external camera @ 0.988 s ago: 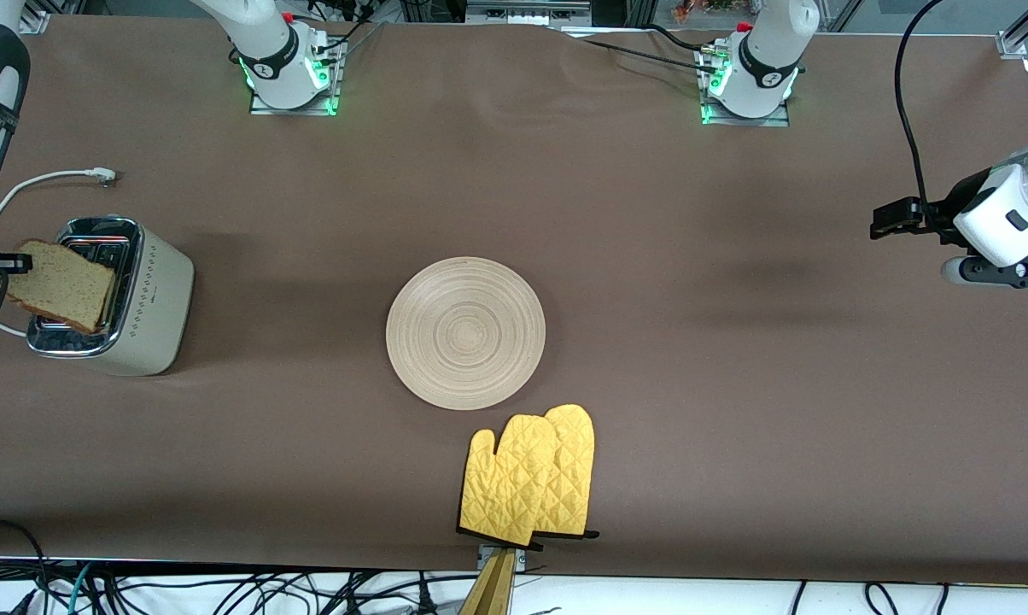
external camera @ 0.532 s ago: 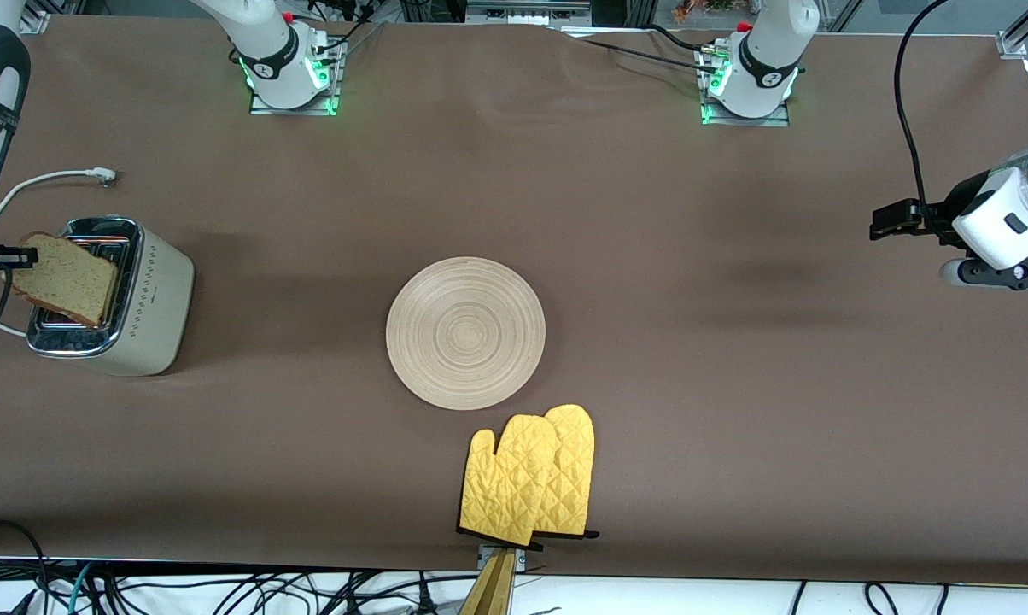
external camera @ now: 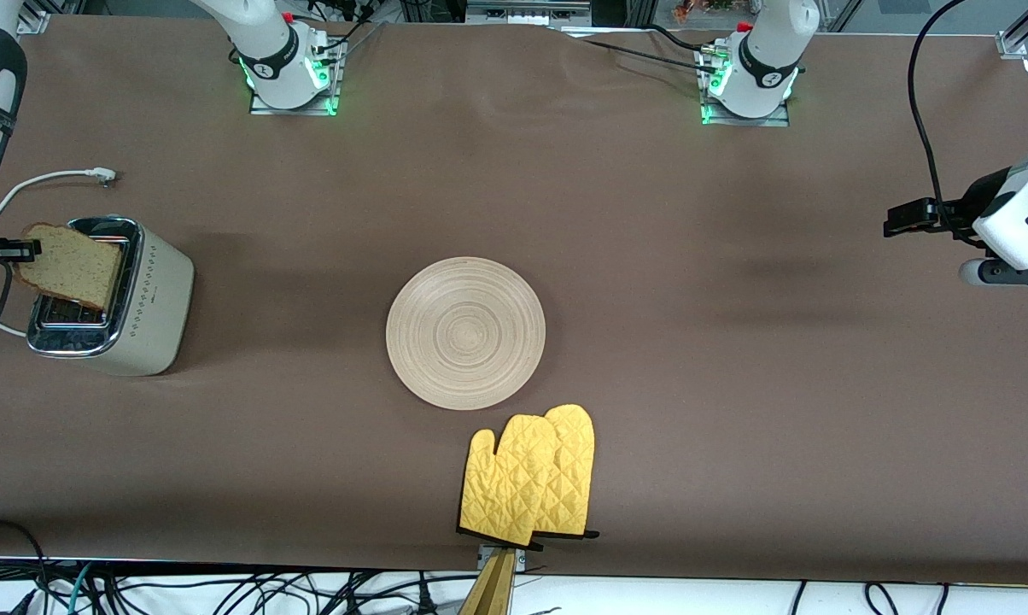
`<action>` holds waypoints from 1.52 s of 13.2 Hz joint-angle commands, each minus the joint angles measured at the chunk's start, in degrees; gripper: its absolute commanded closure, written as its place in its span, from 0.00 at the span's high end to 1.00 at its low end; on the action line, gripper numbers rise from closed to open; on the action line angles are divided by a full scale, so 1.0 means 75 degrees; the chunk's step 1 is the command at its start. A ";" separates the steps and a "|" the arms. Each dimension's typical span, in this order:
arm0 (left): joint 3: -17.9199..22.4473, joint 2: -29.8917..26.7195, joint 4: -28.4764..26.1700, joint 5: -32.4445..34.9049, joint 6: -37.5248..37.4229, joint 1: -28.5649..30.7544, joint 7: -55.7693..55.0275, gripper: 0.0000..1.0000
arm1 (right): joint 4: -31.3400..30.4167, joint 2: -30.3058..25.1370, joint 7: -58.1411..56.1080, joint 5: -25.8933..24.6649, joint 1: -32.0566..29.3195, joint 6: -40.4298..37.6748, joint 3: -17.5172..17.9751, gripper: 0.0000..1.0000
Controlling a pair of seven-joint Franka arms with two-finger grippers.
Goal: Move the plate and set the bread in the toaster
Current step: 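Lower the bread into the toaster slot with the right gripper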
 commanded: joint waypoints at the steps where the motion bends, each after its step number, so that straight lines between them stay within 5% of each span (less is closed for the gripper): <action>1: 0.0257 -0.0091 0.0406 -0.0031 -0.0475 -0.0027 0.0077 1.00 | -0.0041 -0.0009 -0.0092 -0.0007 -0.0064 -0.0013 0.0014 0.00; 7: 0.0398 -0.0126 0.1602 0.0741 -0.1519 -0.0098 0.0135 1.00 | -0.0041 0.0307 0.0013 0.0438 -0.0064 0.0363 0.0038 0.00; 19: 0.0539 -0.0126 0.1521 0.0812 -0.1567 -0.0086 0.0088 1.00 | -0.0041 0.1045 0.0037 0.1845 -0.0064 0.0667 0.0061 0.00; 20: 0.0481 -0.0126 0.1521 0.0975 -0.1555 -0.0086 0.0077 1.00 | -0.0041 0.1081 0.0037 0.1857 -0.0064 0.0656 0.0061 0.16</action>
